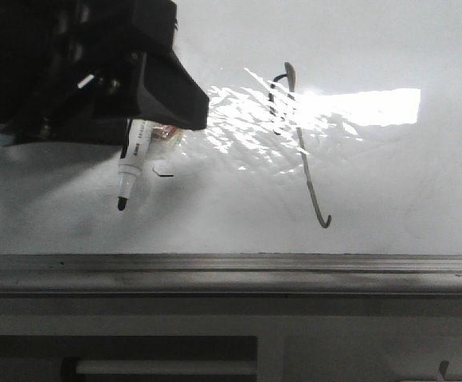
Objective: Write number 9 on whiteboard
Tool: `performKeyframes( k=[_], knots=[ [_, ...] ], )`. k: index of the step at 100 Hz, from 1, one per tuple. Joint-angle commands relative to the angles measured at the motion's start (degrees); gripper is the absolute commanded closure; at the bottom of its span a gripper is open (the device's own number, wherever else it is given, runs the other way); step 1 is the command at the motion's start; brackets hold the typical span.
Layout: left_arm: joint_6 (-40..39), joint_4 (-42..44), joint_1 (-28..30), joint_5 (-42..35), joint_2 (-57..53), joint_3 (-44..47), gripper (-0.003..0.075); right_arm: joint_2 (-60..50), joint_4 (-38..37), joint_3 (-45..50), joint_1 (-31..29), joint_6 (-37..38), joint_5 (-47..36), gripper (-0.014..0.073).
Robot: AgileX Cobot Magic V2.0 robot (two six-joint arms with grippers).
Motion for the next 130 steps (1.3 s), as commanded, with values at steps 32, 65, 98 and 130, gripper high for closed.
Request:
performKeyframes(
  k=[32,65,98,130],
  knots=[
    [10.0,-0.1,1.6,-2.9,-29.7,7.2,0.0476,-15.8,0.9,15.8,-3.4,2.8,-10.0,0.0652],
    [10.5,-0.2,1.6,-2.0,-49.3,18.3,0.0741,-31.4,0.9,32.9,-5.0,2.8,-15.0,0.0654],
    [10.5,-0.2,1.6,-1.9,-50.2,21.8,0.0741,-32.2,0.9,35.2,-5.0,2.8,-14.2,0.0654],
    [10.5,-0.2,1.6,-1.7,-50.2,22.8,0.0741,-32.2,0.9,35.2,-5.0,2.8,-14.2,0.0654]
  ],
)
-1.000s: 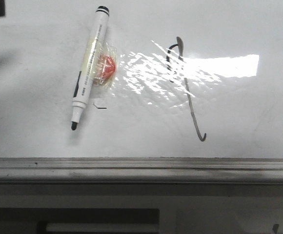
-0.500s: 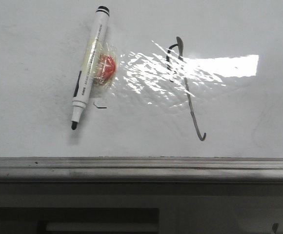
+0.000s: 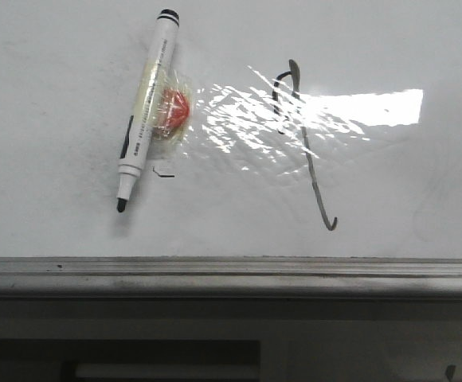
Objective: Write number 9 on whiteboard
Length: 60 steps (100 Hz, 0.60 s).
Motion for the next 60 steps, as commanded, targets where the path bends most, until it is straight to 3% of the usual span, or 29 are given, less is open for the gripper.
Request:
performKeyframes(
  k=[1,7,19,24,36,42,49,60],
  knots=[
    [0.2,0.5,0.0,0.8,0.5,-1.1,0.0741,0.3,0.5,-1.5,-0.3,0.1,-3.9,0.0654],
    [0.2,2.9,0.4,0.6,0.2,-0.3,0.0741,0.3,0.5,-1.5,-0.3,0.1,-3.9,0.0654],
    [-2.7,21.1,3.4,0.3,0.2,2.4,0.0741,0.3,0.5,-1.5,-0.3,0.1,-3.9,0.0654],
    [-10.4,30.5,5.8,0.2,0.2,4.2,0.0741,0.3,0.5,-1.5,-0.3,0.1,-3.9,0.0654],
    [-38.6,57.2,13.8,0.3,0.2,9.2,0.0741,0.3,0.5,-1.5,-0.3,0.1,-3.9,0.0654],
    [-47.6,64.2,17.4,0.5,0.2,10.8,0.0741,0.3,0.5,-1.5,-0.3,0.1,-3.9,0.0654],
    [-53.5,70.7,21.3,1.5,0.0,11.8,0.0741,0.3,0.5,-1.5,-0.3,0.1,-3.9,0.0654],
    [-54.1,72.6,26.4,1.6,-2.8,13.5,0.0741,0.3,0.5,-1.5,-0.3,0.1,-3.9,0.0654]
  ],
)
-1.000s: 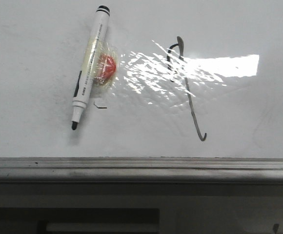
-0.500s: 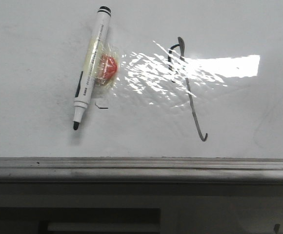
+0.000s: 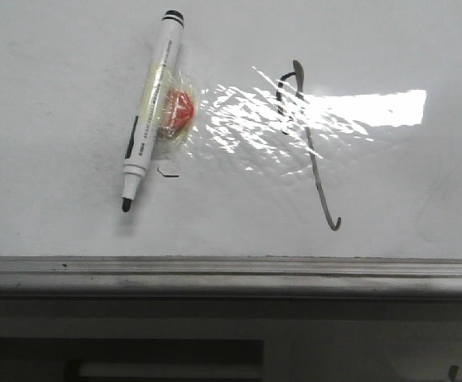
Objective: Write number 9 on whiteboard
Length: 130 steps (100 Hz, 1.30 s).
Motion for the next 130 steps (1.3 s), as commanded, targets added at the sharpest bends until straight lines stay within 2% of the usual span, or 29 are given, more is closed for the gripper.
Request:
performKeyframes(
  k=[1,17,36,58,130],
  knots=[
    [-3.8,3.8,3.9,-3.8,-1.9,1.2,0.0741,0.3,0.5,-1.5,-0.3,0.1,-3.9,0.0654],
    [-3.8,5.3,8.8,4.8,-11.2,1.2,0.0741,0.3,0.5,-1.5,-0.3,0.1,-3.9,0.0654],
    [-6.9,5.3,12.8,21.1,-20.0,1.2,0.0741,0.3,0.5,-1.5,-0.3,0.1,-3.9,0.0654],
    [-8.3,2.3,14.1,21.5,-19.4,1.2,0.0741,0.3,0.5,-1.5,-0.3,0.1,-3.9,0.0654],
    [-8.3,2.3,14.1,21.6,-19.5,1.2,0.0741,0.3,0.5,-1.5,-0.3,0.1,-3.9,0.0654]
  ],
)
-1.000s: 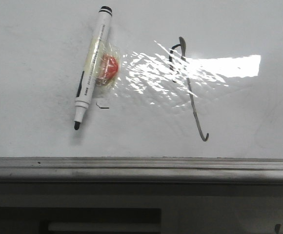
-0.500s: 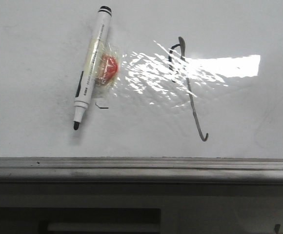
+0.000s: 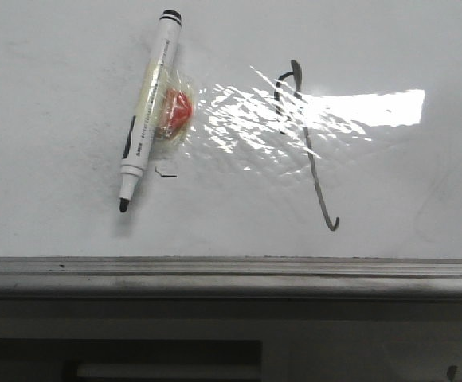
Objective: Write number 9 on whiteboard
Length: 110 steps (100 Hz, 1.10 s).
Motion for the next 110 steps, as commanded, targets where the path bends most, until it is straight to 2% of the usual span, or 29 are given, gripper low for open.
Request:
performKeyframes(
  k=[1,25,42,51,59,64,76,82,100,106,110],
  knots=[
    [-0.7,-1.0,0.2,-2.1,-1.4,1.2,0.0741,0.3,0.5,-1.5,-0.3,0.1,-3.9,0.0654],
    [-0.7,-1.0,0.2,-2.1,-1.4,1.2,0.0741,0.3,0.5,1.7,-0.5,0.1,-5.9,0.0654],
    [-0.7,-1.1,0.2,-2.1,-1.4,1.2,0.0741,-1.9,0.5,11.1,-4.8,3.5,-24.8,0.0654],
    [-0.7,-1.1,0.2,-2.1,-1.4,1.2,0.0741,-3.6,0.5,16.2,-8.1,8.9,-31.5,0.0654],
    [-0.7,-1.2,0.2,-2.1,-1.4,1.1,0.0741,-4.0,0.2,15.8,-12.6,13.9,-26.0,0.0654],
    [-0.7,-1.2,0.2,-2.1,-1.4,1.1,0.0741,-4.0,-4.9,15.8,-15.1,17.1,-24.2,0.0654],
    [-0.7,-1.2,0.2,-2.1,-1.4,1.1,0.0741,-4.3,-19.7,15.8,-21.1,33.0,-16.8,0.0654],
    [-0.7,-1.2,0.2,-2.1,-1.4,1.1,0.0741,-5.4,-23.5,15.8,-22.7,38.6,-11.2,0.0654],
    [-0.7,-1.2,0.2,-2.1,-1.4,1.1,0.0741,-11.2,-23.3,15.8,-24.6,39.4,6.7,0.0654],
    [-0.7,-1.2,0.2,-2.1,-1.4,1.1,0.0741,-13.9,-25.0,15.9,-24.6,39.4,8.2,0.0654],
    [-0.7,-1.2,0.2,-2.1,-1.4,1.1,0.0741,-14.2,-28.9,15.9,-24.7,39.3,8.2,0.0654]
  ],
)
